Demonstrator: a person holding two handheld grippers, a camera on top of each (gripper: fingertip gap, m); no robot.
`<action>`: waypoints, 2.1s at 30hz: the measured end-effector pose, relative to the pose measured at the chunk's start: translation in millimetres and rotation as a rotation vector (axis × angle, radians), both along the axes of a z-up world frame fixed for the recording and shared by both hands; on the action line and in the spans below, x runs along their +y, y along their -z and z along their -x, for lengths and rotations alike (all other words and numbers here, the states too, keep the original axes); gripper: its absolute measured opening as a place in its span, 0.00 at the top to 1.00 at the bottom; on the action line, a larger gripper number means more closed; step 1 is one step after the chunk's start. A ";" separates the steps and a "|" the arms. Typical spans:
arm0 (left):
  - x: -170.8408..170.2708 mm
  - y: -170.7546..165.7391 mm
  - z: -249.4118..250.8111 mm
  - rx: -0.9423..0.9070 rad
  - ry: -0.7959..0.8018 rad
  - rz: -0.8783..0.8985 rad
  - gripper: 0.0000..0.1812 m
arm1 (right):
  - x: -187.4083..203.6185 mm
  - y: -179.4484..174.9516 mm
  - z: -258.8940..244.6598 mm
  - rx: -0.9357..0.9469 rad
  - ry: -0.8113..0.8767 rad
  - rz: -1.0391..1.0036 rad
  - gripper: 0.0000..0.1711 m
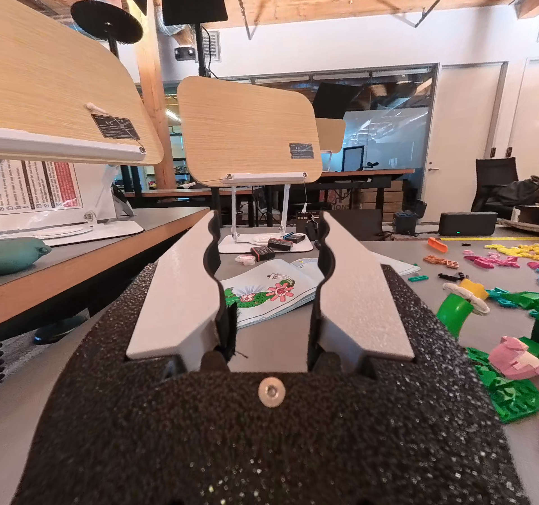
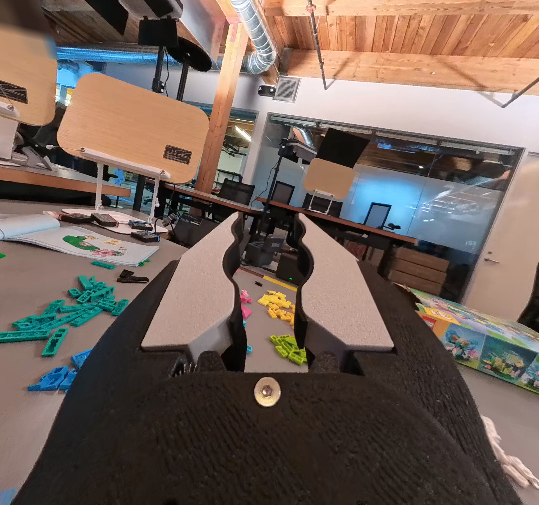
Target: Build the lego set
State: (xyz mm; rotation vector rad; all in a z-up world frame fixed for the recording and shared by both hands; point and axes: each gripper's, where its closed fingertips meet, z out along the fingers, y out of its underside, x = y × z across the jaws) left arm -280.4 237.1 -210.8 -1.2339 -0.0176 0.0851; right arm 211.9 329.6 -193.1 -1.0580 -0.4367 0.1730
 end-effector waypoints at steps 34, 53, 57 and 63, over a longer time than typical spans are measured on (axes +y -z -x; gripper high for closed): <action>6.1 0.3 -10.5 0.180 -0.134 0.035 0.71 | 9.0 14.2 5.6 0.001 -0.056 0.081 0.82; 114.8 29.5 -86.4 0.684 0.594 0.659 0.79 | 11.1 20.1 14.9 -0.038 -0.085 0.108 0.82; 147.4 65.0 -113.7 0.834 0.723 0.875 0.80 | 12.0 22.3 17.8 -0.055 -0.089 0.115 0.82; 183.9 95.2 -165.6 0.851 0.905 0.989 0.83 | 12.9 25.0 20.4 -0.067 -0.098 0.128 0.83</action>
